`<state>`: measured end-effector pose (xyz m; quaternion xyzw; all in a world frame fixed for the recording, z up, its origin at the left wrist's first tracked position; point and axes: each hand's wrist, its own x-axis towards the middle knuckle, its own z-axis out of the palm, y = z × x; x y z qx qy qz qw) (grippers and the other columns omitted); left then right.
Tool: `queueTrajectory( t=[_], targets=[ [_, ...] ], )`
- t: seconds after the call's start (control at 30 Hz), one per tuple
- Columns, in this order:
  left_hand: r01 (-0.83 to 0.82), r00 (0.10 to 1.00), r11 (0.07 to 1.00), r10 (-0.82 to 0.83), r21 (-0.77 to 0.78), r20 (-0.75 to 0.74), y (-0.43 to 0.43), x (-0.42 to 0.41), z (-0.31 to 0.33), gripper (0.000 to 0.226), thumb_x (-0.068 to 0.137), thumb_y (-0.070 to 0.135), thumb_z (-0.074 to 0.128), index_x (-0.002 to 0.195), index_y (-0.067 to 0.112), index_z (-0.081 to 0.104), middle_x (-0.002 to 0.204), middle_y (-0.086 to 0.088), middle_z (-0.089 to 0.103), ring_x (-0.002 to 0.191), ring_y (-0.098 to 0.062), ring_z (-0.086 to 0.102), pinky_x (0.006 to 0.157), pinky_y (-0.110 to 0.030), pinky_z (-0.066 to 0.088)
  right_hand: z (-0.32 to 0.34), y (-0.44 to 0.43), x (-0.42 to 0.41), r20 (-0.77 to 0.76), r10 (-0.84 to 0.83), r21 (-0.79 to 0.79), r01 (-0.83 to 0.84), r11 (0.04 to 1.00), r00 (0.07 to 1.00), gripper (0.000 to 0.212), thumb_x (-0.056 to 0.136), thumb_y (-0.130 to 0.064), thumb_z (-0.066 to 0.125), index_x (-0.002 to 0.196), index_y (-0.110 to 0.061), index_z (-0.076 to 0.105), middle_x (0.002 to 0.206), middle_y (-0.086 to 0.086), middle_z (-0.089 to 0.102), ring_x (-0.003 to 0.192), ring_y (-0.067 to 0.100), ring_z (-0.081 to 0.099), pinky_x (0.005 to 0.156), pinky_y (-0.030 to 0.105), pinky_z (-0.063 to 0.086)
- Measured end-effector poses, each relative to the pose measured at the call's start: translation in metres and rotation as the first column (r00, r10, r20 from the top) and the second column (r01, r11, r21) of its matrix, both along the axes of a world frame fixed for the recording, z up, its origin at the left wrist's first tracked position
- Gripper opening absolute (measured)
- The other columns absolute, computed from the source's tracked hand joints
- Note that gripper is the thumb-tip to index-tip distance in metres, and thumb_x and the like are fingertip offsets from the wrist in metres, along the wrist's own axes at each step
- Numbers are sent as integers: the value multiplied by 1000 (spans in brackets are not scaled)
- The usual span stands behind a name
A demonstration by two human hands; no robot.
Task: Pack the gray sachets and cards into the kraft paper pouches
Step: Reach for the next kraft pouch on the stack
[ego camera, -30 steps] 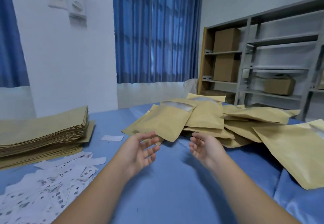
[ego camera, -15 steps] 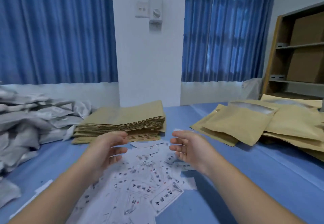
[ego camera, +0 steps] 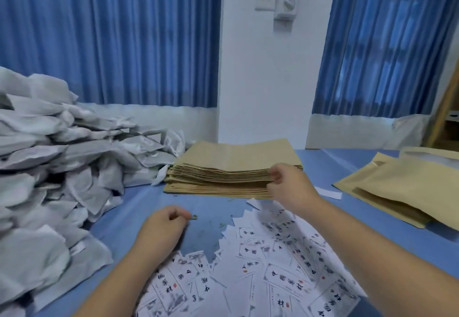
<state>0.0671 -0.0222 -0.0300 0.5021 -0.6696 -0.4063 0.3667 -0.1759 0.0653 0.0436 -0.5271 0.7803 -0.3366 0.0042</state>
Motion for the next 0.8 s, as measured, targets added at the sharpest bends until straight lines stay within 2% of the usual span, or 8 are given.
queueTrajectory(
  t=[0.1,0.17,0.23,0.3,0.4,0.53,0.67,0.8],
  targets=[
    [11,998,999,-9,-31,68,-4,0,-1,24,90,17,57,76,30,70,75,13,67,65,-7,59,53,-23,38,4,-17,-11,-514,132,232,-11,973,848,37,82,5,45,117,-8,53,114,6,44,101,27,51,78,39,50],
    [5,996,999,-2,-37,93,-6,0,0,24,90,18,57,75,31,71,72,12,68,64,-9,60,52,-22,38,4,-27,-23,-571,147,273,18,962,808,47,82,2,48,127,-12,46,129,6,39,114,29,47,84,43,51],
    [-4,996,999,7,-36,85,-8,0,-1,24,90,19,57,74,31,71,70,10,68,61,-9,59,52,-23,38,7,-36,-37,-554,106,272,59,961,826,68,84,-9,55,146,-20,29,154,0,19,135,28,32,100,42,42],
    [-5,996,999,9,-39,90,-10,2,0,25,89,19,56,74,32,70,72,12,68,62,-7,59,55,-23,39,13,-40,-49,-511,64,326,124,937,857,83,84,-21,61,152,-25,13,161,-6,1,144,23,20,107,41,35],
    [-12,989,997,24,-80,146,-11,3,0,26,90,20,54,74,36,68,80,18,67,74,-1,59,59,-21,42,12,-38,-63,-506,36,427,214,879,862,64,81,-20,60,139,-25,34,149,-2,34,132,25,36,97,38,41],
    [5,986,995,13,-102,169,-10,3,0,27,89,20,53,73,37,67,78,15,68,73,-2,60,63,-21,45,2,-26,-64,-666,0,298,266,917,746,31,76,-8,55,95,-33,50,111,-8,59,100,20,54,73,29,34],
    [21,978,993,4,-119,208,-8,3,1,27,90,20,51,74,37,65,80,13,68,73,-4,60,66,-24,47,6,-18,-55,-819,17,183,234,955,574,34,86,-10,51,111,-32,59,104,-10,60,100,18,52,72,30,27],
    [57,959,967,16,-247,283,1,-3,8,25,94,21,48,81,38,61,83,18,61,68,-2,58,60,-22,46,11,-1,-28,-776,44,17,-50,999,630,22,98,-23,45,105,-22,66,89,-2,65,91,26,56,71,33,33]
  ],
)
